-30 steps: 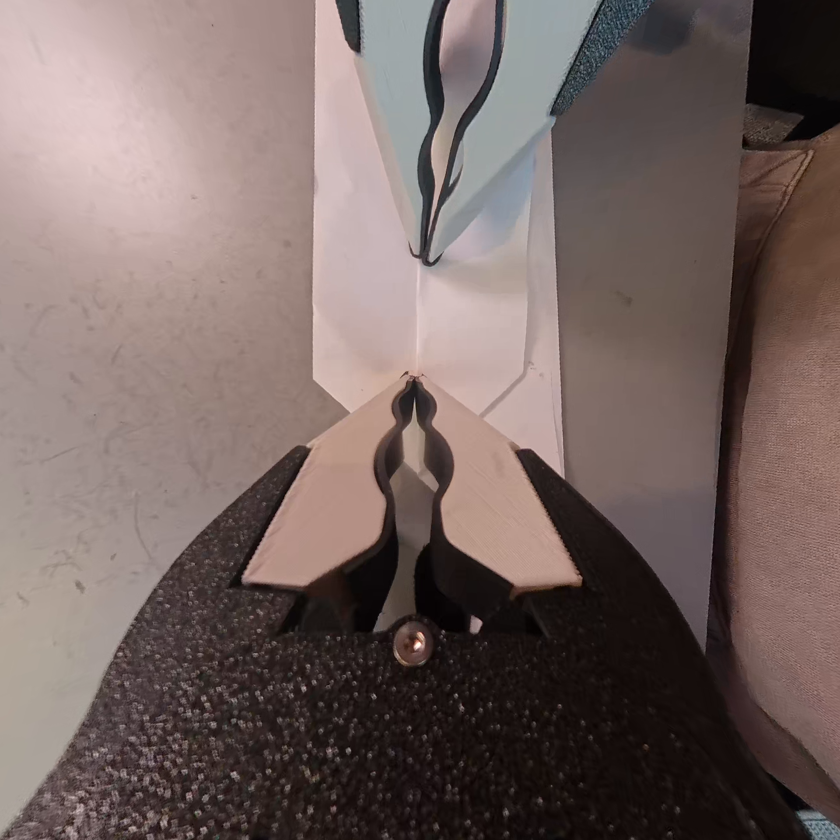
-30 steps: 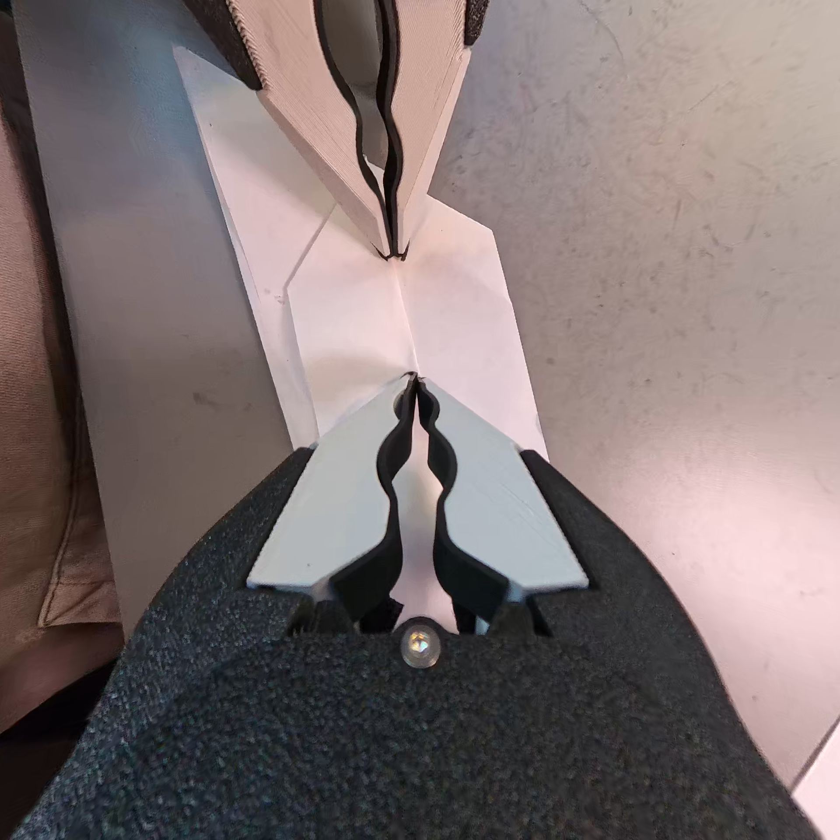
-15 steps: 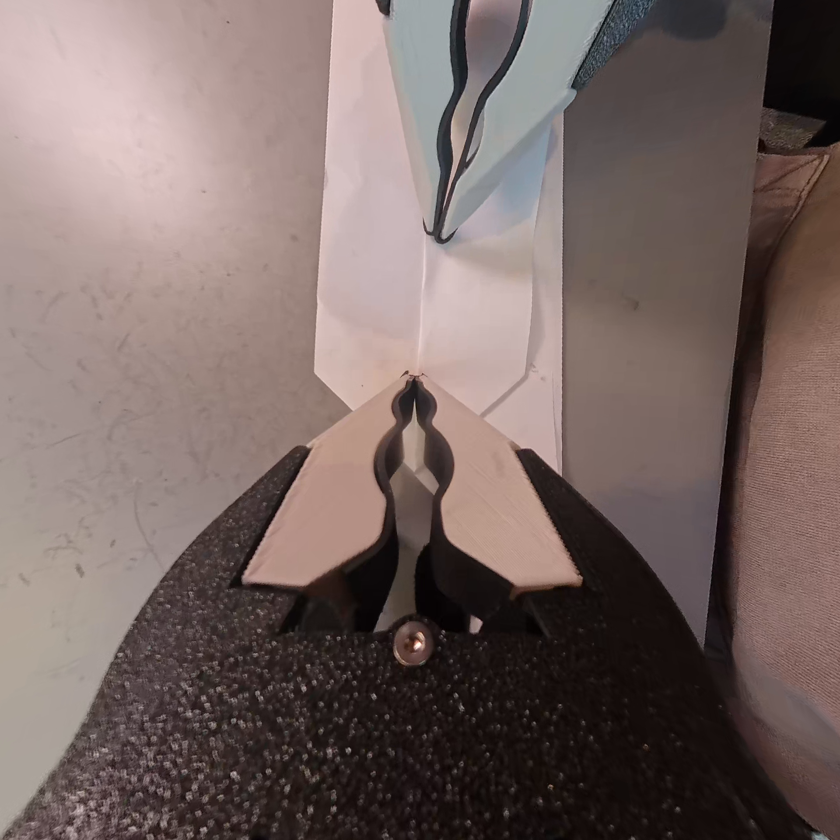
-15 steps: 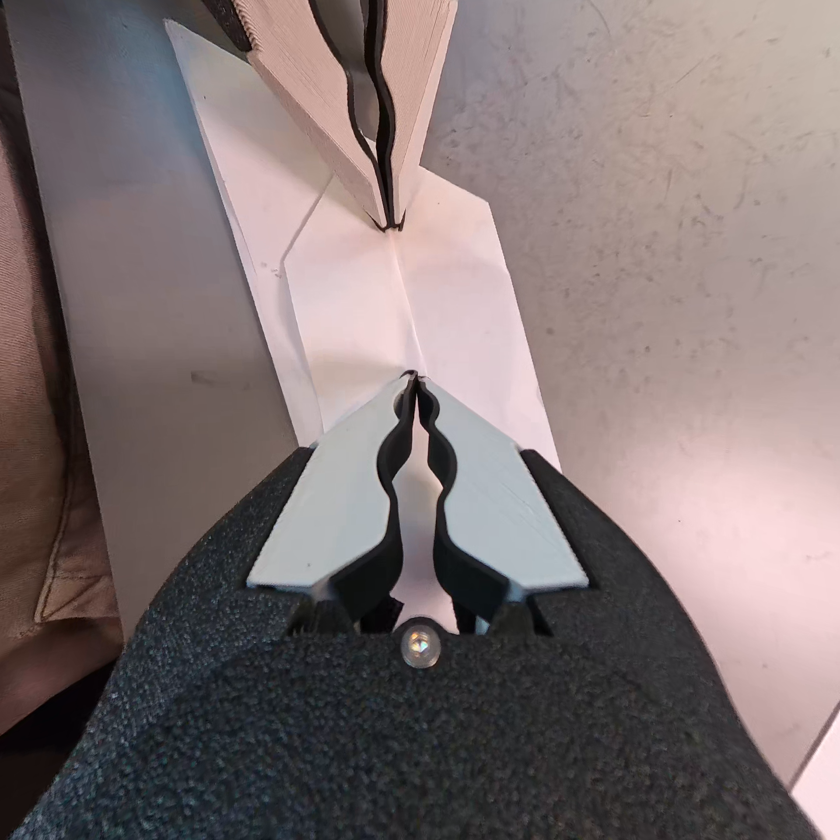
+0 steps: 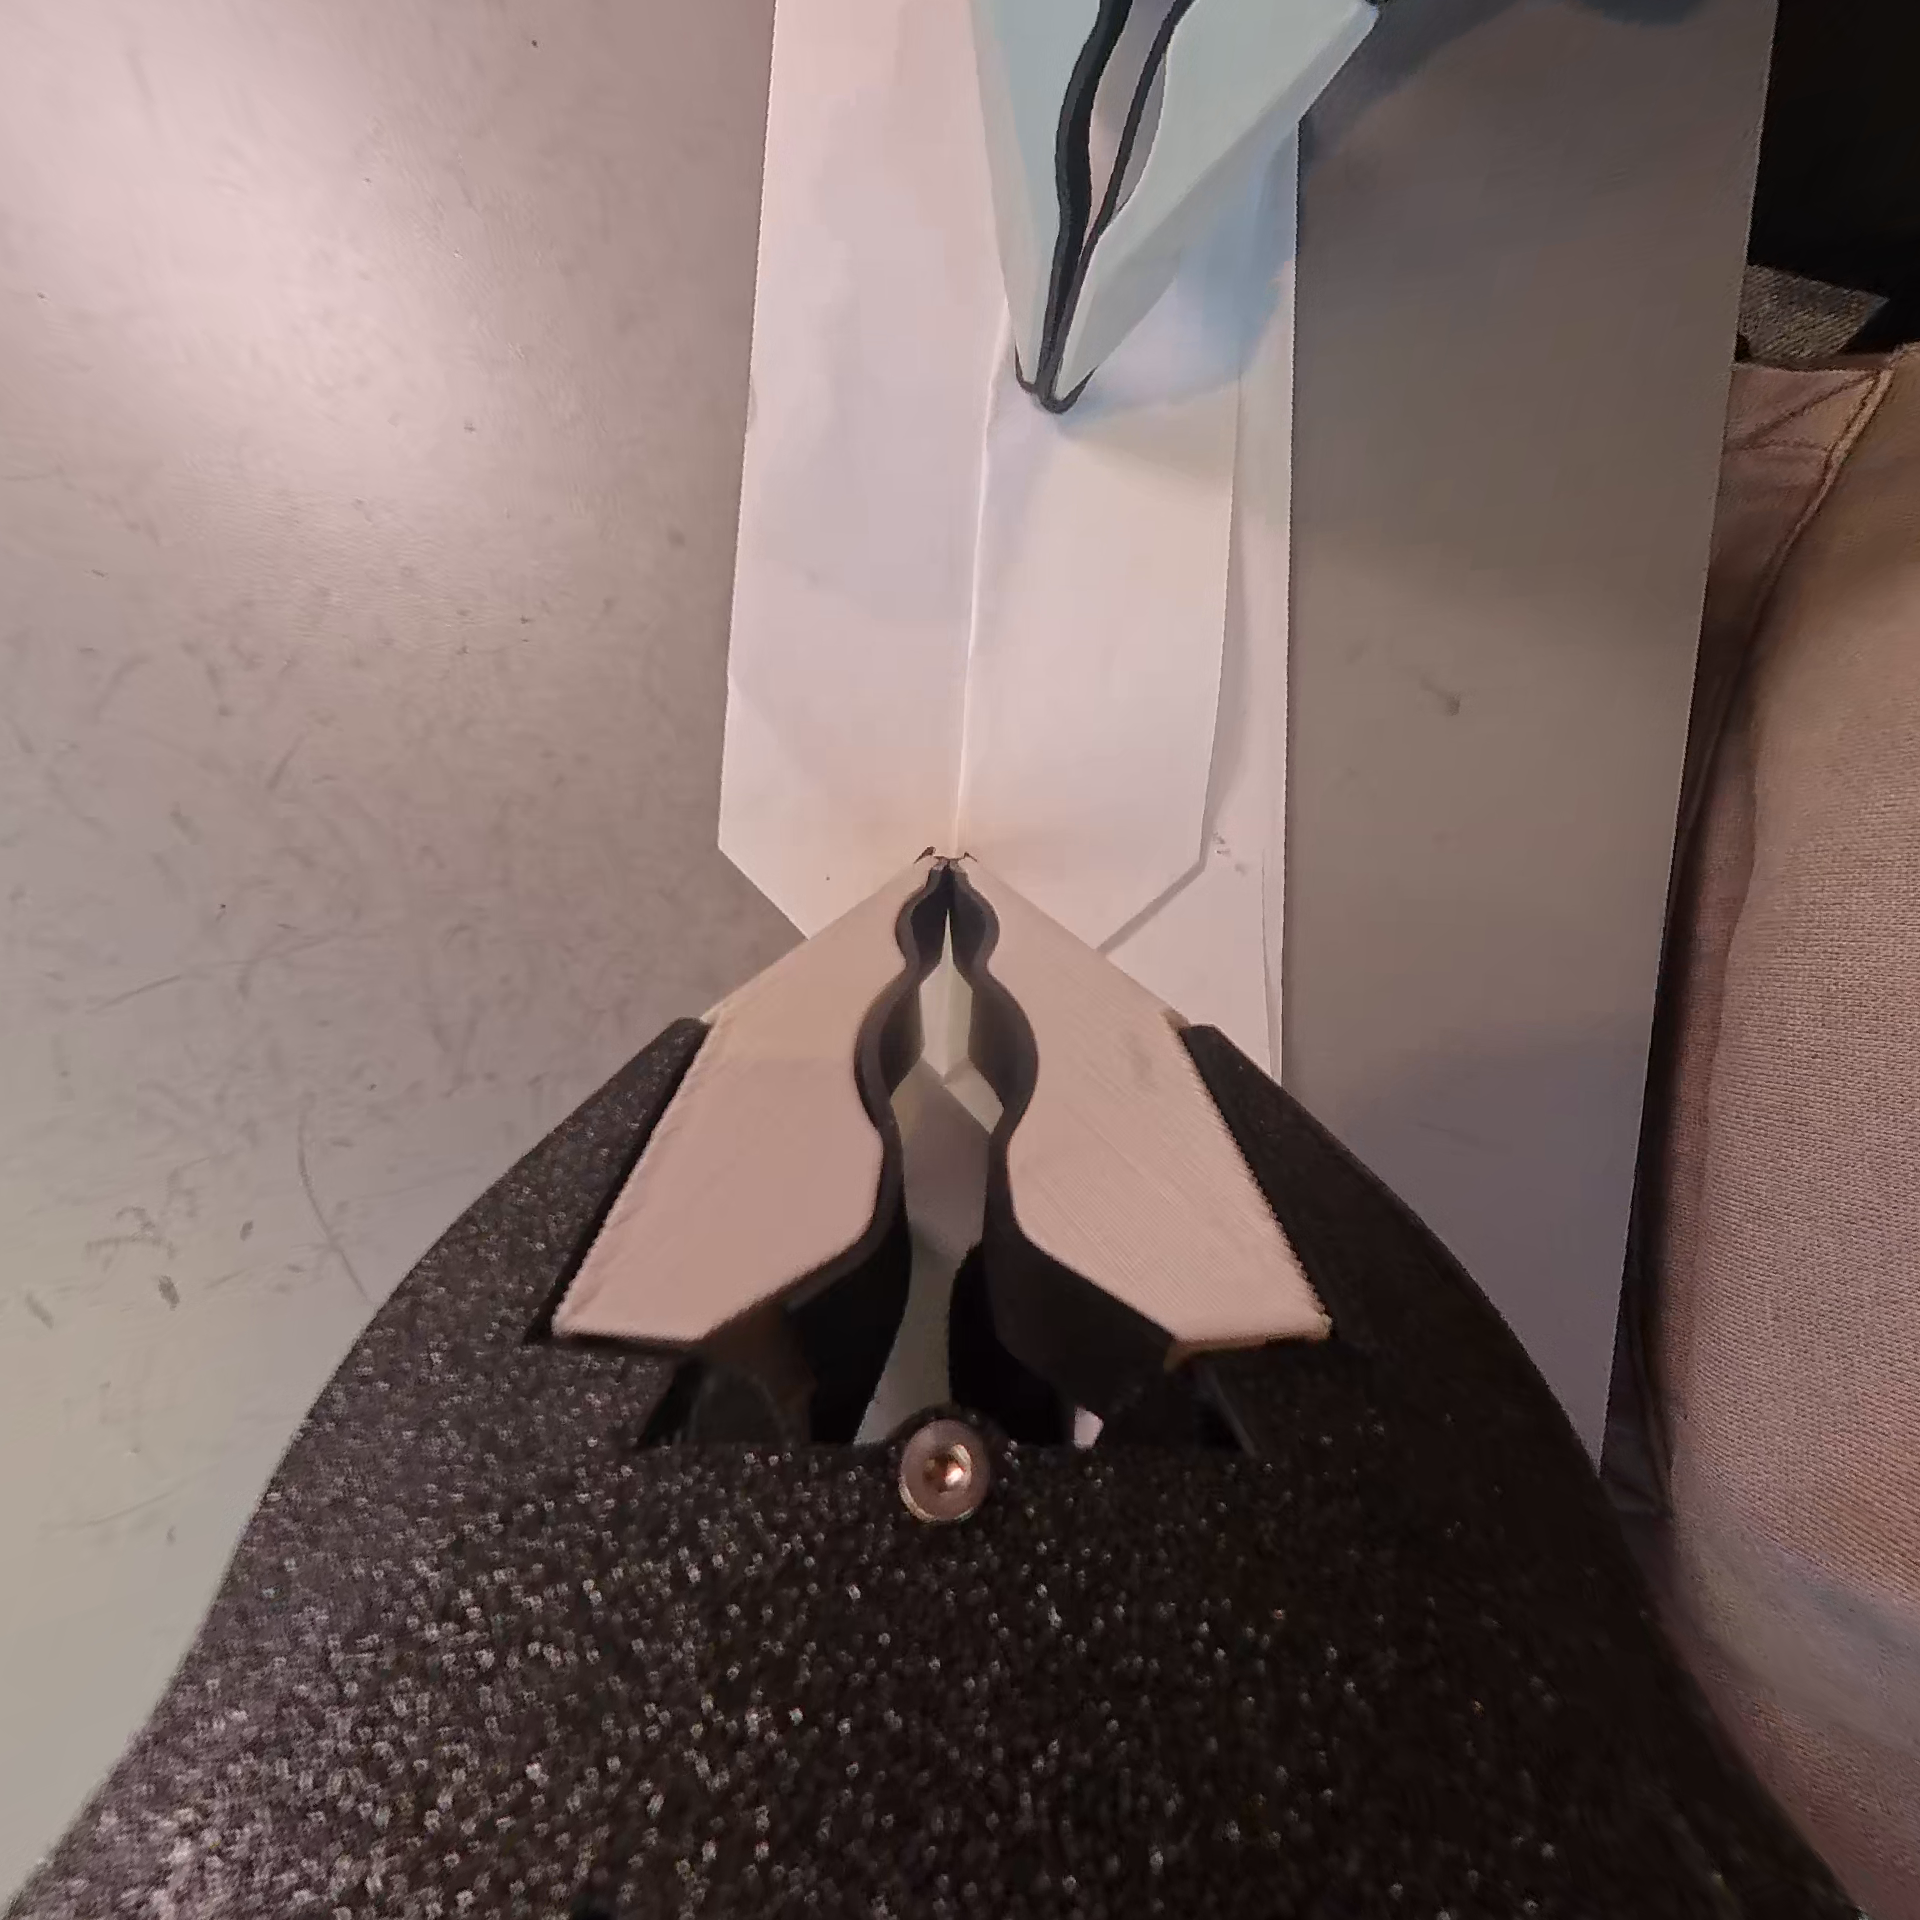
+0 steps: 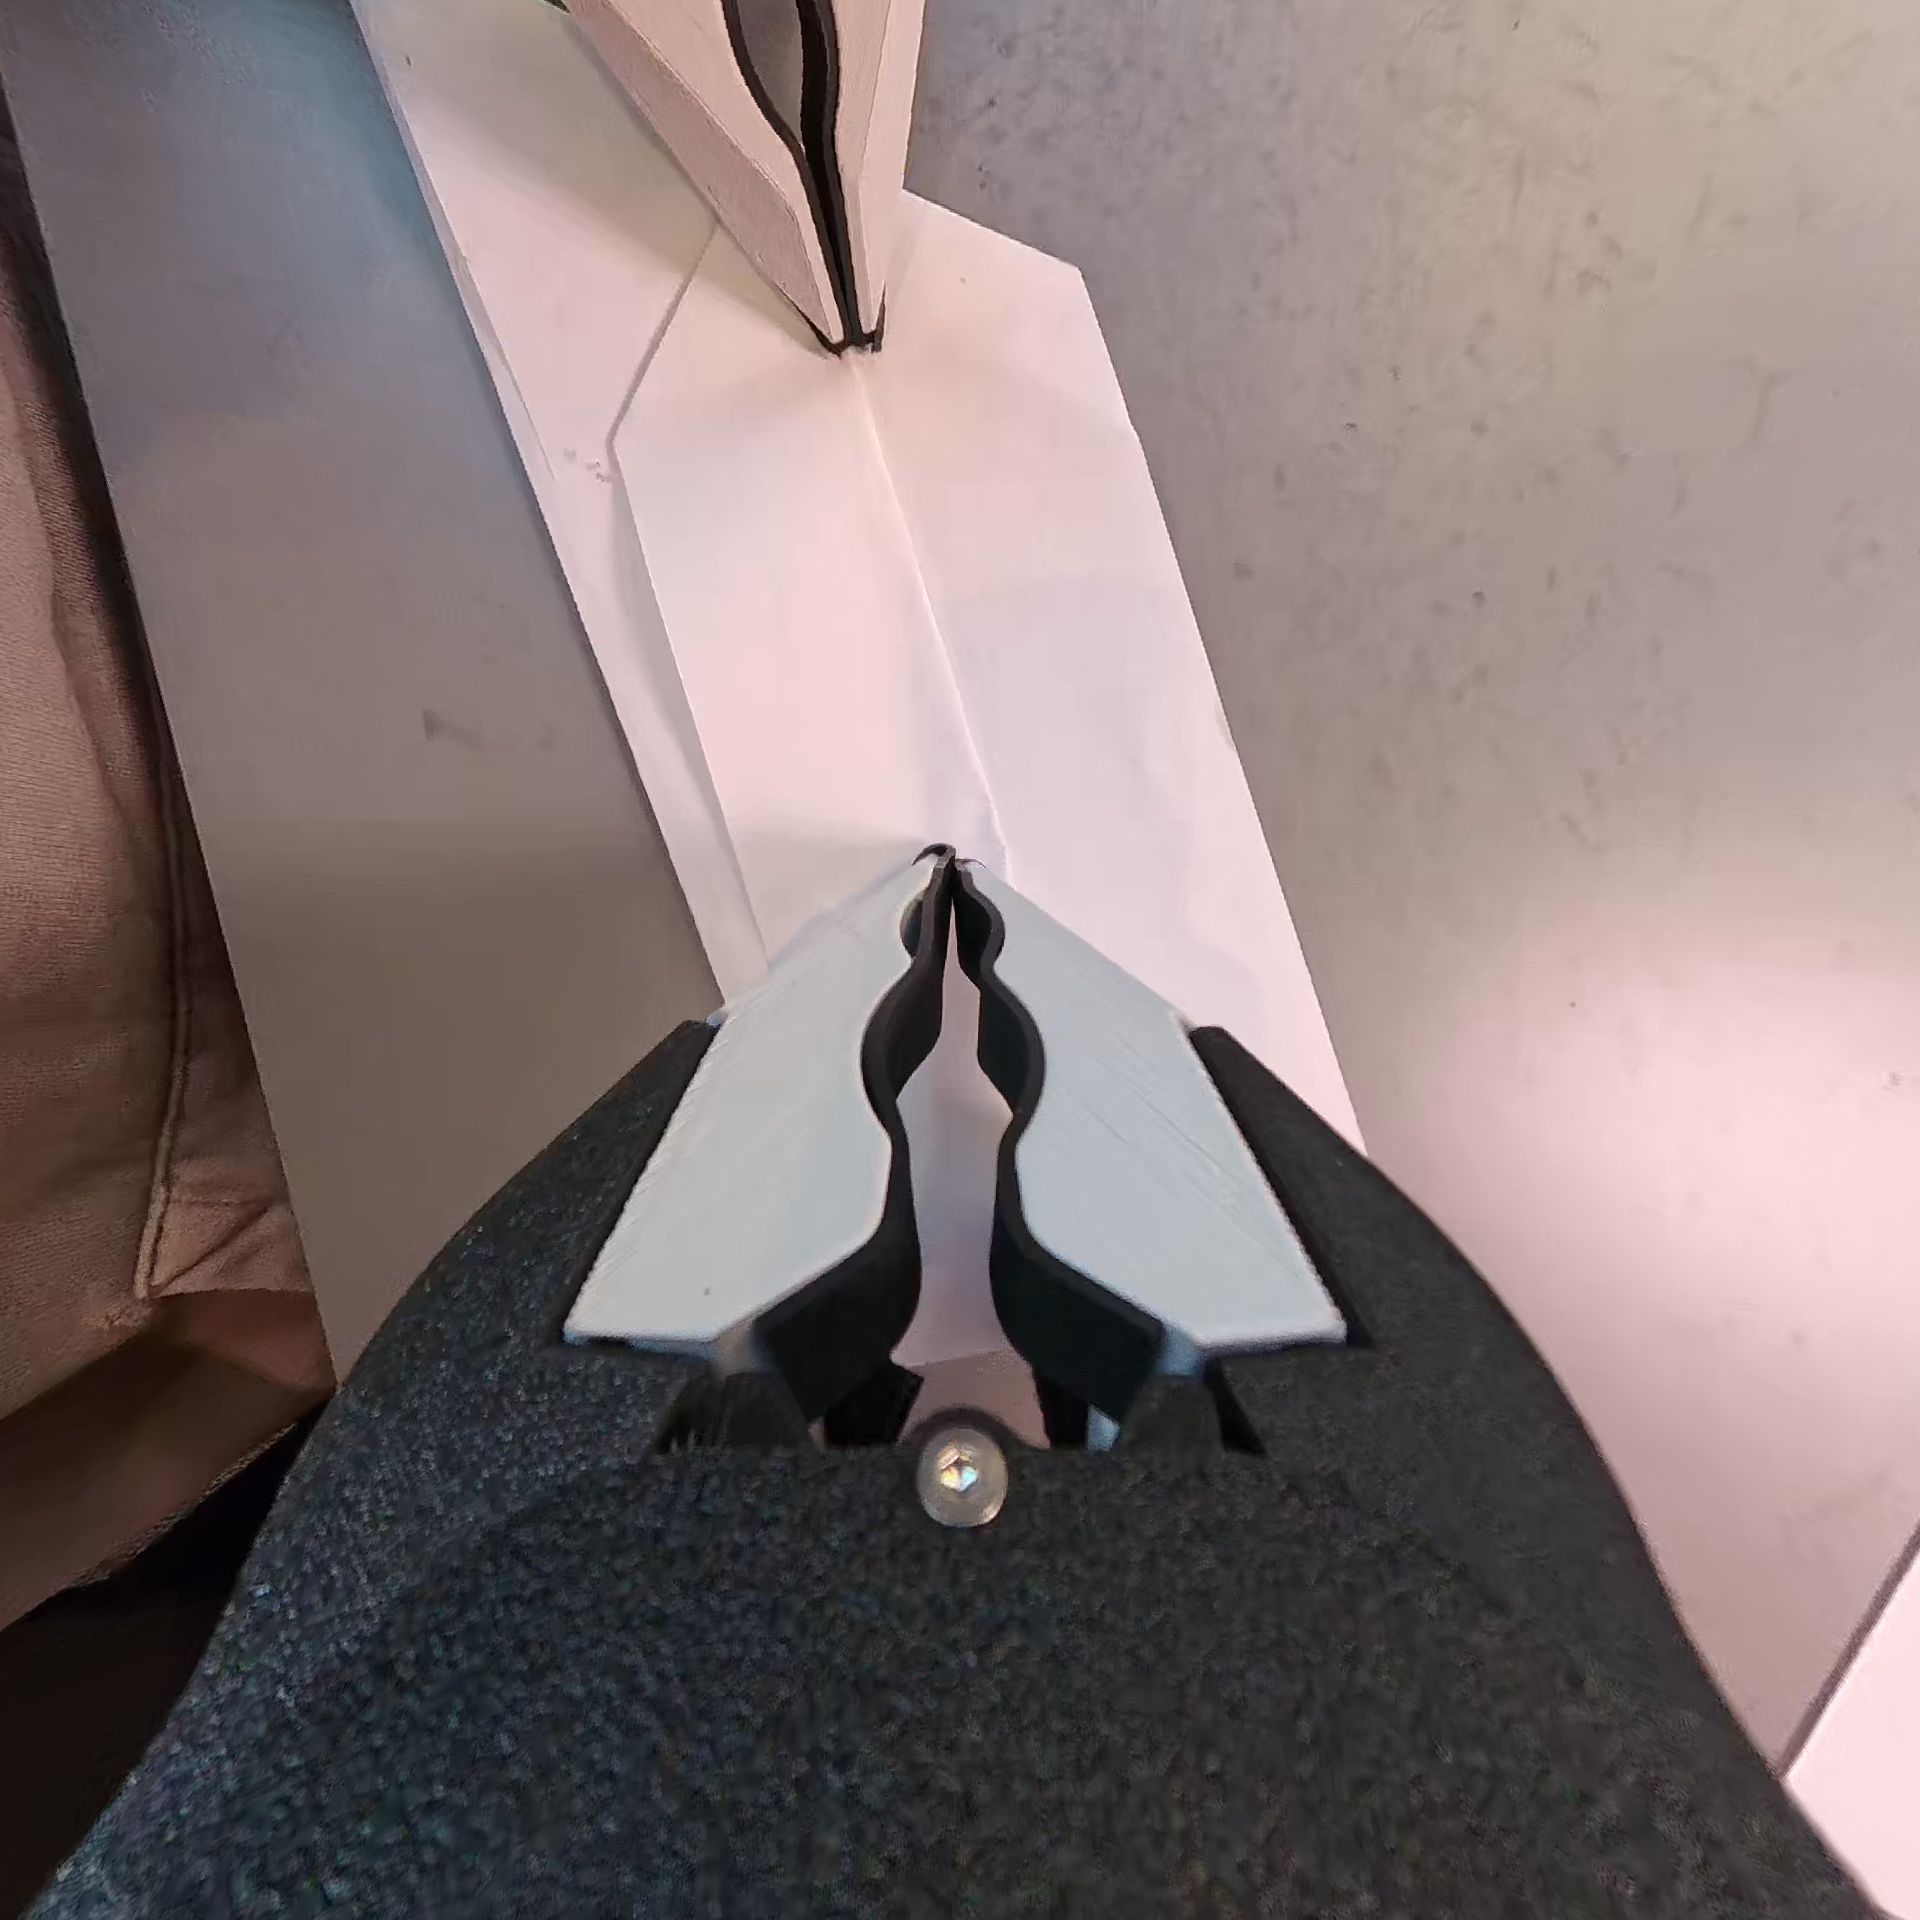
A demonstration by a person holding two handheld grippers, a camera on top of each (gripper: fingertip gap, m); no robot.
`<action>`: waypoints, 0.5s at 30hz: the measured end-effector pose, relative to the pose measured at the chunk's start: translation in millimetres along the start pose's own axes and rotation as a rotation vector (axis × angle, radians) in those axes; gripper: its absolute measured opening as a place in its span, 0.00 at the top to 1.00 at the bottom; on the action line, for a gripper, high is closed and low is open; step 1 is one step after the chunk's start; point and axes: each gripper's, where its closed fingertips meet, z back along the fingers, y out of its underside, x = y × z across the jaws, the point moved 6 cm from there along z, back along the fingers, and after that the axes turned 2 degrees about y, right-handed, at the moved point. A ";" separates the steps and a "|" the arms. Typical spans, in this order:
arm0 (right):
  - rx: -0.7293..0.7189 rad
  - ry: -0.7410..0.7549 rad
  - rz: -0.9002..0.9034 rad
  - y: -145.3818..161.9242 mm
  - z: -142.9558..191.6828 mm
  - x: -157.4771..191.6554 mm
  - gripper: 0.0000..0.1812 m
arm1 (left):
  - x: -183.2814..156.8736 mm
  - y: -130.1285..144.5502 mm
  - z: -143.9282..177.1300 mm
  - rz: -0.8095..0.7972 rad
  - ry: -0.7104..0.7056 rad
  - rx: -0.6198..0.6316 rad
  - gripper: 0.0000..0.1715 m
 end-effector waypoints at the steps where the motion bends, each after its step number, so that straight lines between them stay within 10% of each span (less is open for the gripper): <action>1: 0.000 -0.001 -0.005 1.6 0.9 -0.2 1.00 | 0.0 0.1 0.1 0.002 0.001 -0.001 1.00; 15: -0.001 -0.028 -0.100 16.9 10.1 -5.4 1.00 | 0.2 0.6 0.4 0.017 0.013 -0.013 1.00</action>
